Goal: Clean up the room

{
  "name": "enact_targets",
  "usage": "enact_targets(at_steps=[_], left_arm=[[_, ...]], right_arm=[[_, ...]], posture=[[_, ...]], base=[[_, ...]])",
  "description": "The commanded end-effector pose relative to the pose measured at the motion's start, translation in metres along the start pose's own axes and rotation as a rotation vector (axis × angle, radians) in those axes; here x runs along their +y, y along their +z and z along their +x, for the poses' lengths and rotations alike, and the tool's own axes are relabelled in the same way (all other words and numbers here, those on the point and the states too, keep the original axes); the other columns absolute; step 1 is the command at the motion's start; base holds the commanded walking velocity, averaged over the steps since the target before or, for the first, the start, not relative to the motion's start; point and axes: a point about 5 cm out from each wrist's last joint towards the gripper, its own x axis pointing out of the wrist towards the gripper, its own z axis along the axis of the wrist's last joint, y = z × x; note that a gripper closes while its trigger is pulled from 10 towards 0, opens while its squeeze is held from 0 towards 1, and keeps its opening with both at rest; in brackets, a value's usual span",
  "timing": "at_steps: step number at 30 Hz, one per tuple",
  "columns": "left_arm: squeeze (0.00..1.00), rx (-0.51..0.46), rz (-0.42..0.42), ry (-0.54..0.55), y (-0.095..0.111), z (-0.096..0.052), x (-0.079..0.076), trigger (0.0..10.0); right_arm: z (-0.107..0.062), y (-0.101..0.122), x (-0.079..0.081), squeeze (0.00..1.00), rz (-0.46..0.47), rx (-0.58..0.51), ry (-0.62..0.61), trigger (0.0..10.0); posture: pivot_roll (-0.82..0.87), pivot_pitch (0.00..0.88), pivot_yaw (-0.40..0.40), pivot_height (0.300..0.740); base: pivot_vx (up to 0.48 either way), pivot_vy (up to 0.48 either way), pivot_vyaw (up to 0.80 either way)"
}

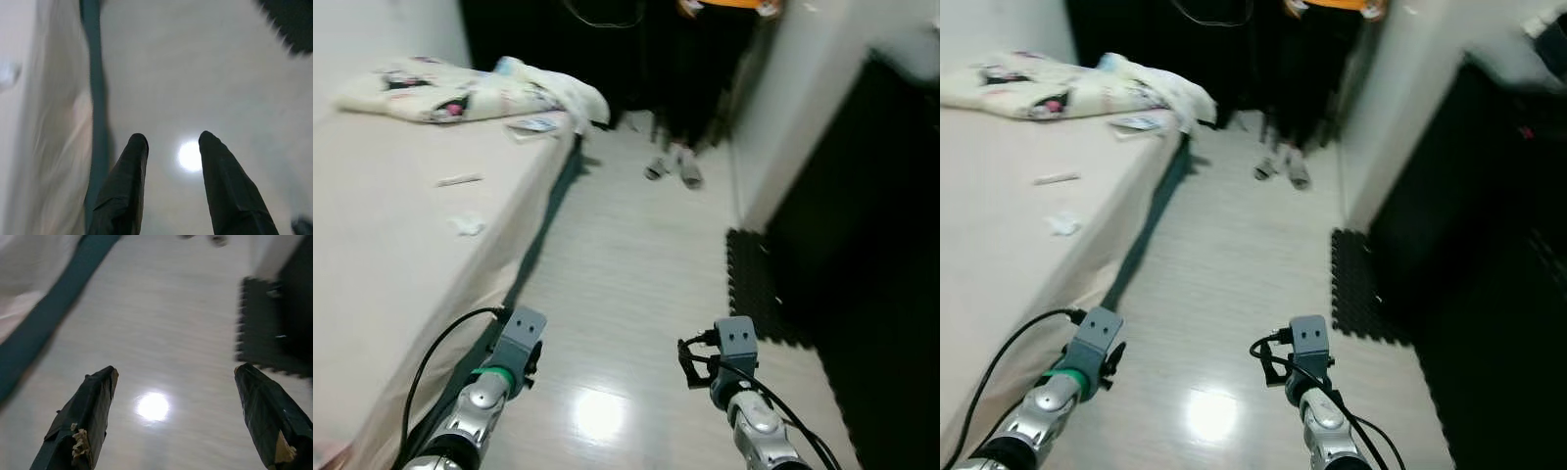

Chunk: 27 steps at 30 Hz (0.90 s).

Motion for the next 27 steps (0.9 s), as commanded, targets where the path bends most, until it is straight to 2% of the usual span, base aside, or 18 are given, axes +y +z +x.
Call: enact_targets(at_steps=[1, 2, 3, 4, 7, 11, 12, 14, 18, 20, 22, 23, 26, 27], left_arm=[[0.00, 0.066, -0.008, 0.083, -0.027, -0.014, 0.019, 10.0], [0.00, 0.066, -0.008, 0.083, -0.027, -0.014, 0.019, 10.0], [0.00, 0.075, -0.002, 0.110, -0.035, -0.019, 0.030, 10.0], [0.00, 0.077, 0.005, 0.114, -0.037, -0.021, 0.034, 10.0], [0.00, 0.084, 0.019, 0.120, -0.040, -0.024, 0.039, 10.0], [0.00, 0.083, 0.013, 0.125, -0.041, -0.024, 0.039, 10.0], [0.00, 0.080, -0.004, 0.126, -0.040, -0.023, 0.033, 10.0], [0.00, 0.080, -0.004, 0.126, -0.040, -0.023, 0.033, 10.0], [0.00, 0.080, -0.002, 0.098, -0.039, -0.022, 0.021, 10.0], [0.00, 0.068, 0.018, 0.043, -0.036, -0.020, 0.004, 10.0], [0.00, 0.048, 0.011, -0.029, -0.026, -0.016, -0.016, 10.0], [0.00, 0.048, 0.011, -0.029, -0.026, -0.016, -0.016, 10.0], [0.00, 0.033, 0.034, -0.108, -0.019, -0.011, -0.030, 10.0], [0.00, 0.033, 0.034, -0.108, -0.019, -0.011, -0.030, 10.0]], right_arm=[[0.012, 0.017, 0.008, 0.00, -0.035, -0.031, 0.058, 10.0], [0.012, 0.017, 0.008, 0.00, -0.035, -0.031, 0.058, 10.0], [0.018, 0.024, 0.017, 0.00, -0.049, -0.029, 0.088, 10.0], [0.021, 0.027, 0.020, 0.00, -0.052, -0.029, 0.097, 10.0], [0.024, 0.030, 0.028, 0.00, -0.045, -0.027, 0.117, 10.0], [0.023, 0.028, 0.030, 0.00, -0.052, -0.024, 0.126, 10.0], [0.019, 0.022, 0.031, 0.00, -0.047, -0.018, 0.124, 10.0], [0.019, 0.022, 0.031, 0.00, -0.047, -0.018, 0.124, 10.0], [0.015, 0.017, 0.029, 0.00, -0.024, -0.019, 0.105, 10.0], [0.013, 0.016, 0.020, 0.00, 0.027, -0.020, 0.058, 10.0], [0.009, 0.012, 0.001, 0.00, 0.069, -0.012, -0.027, 10.0], [0.009, 0.012, 0.001, 0.00, 0.069, -0.012, -0.027, 10.0], [-0.001, 0.004, -0.025, 0.00, 0.087, -0.016, -0.151, 10.0], [-0.001, 0.004, -0.025, 0.00, 0.087, -0.016, -0.151, 10.0]], posture=[[0.11, 0.007, -0.036, 0.740], [0.11, 0.007, -0.036, 0.740], [0.14, 0.012, -0.053, 0.740], [0.15, 0.015, -0.062, 0.740], [0.18, 0.022, -0.076, 0.740], [0.18, 0.024, -0.071, 0.740], [0.16, 0.037, -0.056, 0.740], [0.16, 0.037, -0.056, 0.740], [0.14, 0.036, -0.053, 0.740], [0.10, 0.038, -0.039, 0.740], [0.08, 0.039, -0.017, 0.740], [0.08, 0.039, -0.017, 0.740], [0.04, 0.038, -0.001, 0.740], [0.04, 0.038, -0.001, 0.740]], base=[[0.000, 0.000, -0.80], [0.000, 0.000, -0.80], [0.000, 0.000, -0.80], [0.000, 0.000, -0.80], [0.000, 0.000, -0.80], [0.000, 0.000, -0.80], [0.000, 0.000, -0.80], [0.000, 0.000, -0.80], [0.000, 0.000, -0.80], [0.000, 0.000, -0.80], [0.000, 0.000, -0.80], [0.000, 0.000, -0.80], [0.000, 0.000, -0.80], [0.000, 0.000, -0.80]])
